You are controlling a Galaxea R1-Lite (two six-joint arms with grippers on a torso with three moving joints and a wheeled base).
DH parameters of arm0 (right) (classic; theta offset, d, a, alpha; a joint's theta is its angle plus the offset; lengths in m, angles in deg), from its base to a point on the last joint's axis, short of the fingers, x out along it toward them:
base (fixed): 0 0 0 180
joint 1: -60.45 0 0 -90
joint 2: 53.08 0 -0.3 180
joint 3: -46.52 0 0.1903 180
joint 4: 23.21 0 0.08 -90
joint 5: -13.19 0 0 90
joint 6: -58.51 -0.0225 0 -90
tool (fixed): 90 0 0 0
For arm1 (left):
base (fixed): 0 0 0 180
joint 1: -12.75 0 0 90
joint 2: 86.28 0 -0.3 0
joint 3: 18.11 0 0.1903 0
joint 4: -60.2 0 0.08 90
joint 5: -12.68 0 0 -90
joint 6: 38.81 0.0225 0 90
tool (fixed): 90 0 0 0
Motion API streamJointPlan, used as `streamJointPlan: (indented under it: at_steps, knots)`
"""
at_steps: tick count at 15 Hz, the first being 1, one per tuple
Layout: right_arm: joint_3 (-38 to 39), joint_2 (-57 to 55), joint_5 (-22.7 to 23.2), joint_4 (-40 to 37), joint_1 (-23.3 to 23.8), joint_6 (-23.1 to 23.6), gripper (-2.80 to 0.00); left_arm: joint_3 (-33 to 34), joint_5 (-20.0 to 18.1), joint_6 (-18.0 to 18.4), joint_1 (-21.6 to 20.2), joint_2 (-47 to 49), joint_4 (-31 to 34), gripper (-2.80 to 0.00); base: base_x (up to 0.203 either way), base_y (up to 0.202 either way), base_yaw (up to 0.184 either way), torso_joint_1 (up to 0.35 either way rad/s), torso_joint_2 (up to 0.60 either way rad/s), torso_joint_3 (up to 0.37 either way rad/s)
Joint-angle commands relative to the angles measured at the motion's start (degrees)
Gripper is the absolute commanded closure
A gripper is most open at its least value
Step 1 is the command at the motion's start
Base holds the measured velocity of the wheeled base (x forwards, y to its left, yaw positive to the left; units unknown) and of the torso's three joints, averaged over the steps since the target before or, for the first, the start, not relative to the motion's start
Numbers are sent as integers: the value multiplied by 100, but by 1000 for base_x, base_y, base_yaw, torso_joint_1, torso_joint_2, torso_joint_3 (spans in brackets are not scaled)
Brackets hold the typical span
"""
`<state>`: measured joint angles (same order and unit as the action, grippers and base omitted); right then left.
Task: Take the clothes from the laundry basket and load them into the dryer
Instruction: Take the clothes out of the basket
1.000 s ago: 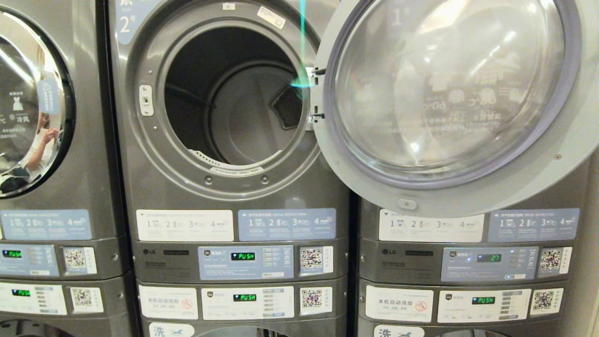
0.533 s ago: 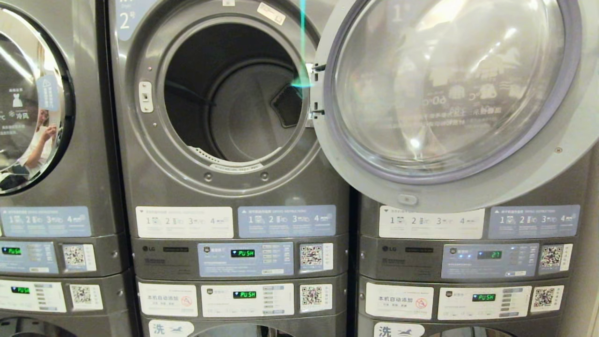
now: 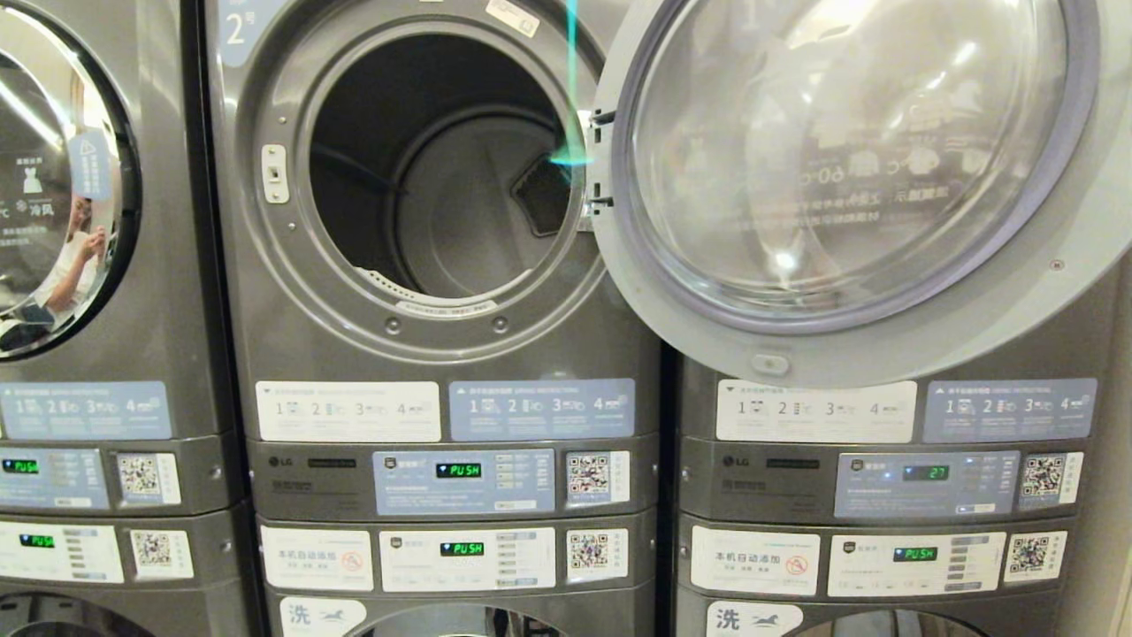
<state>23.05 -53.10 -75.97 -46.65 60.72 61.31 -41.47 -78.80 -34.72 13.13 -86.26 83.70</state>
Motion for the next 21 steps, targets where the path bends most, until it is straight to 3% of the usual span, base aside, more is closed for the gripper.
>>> streamJointPlan:
  at_steps: [1,4,21]
  knots:
    - [10,11,-21,-1,1,-32,0,0,-2,3,6,-2,4,0,0,0,0,-99,212,115]
    - [1,11,-40,-1,8,-192,0,0,-2,3,6,-2,4,0,0,0,0,-95,215,118]
    - [-8,11,-40,-2,0,-149,0,0,-2,-1,6,-2,4,0,0,0,0,-136,306,167]
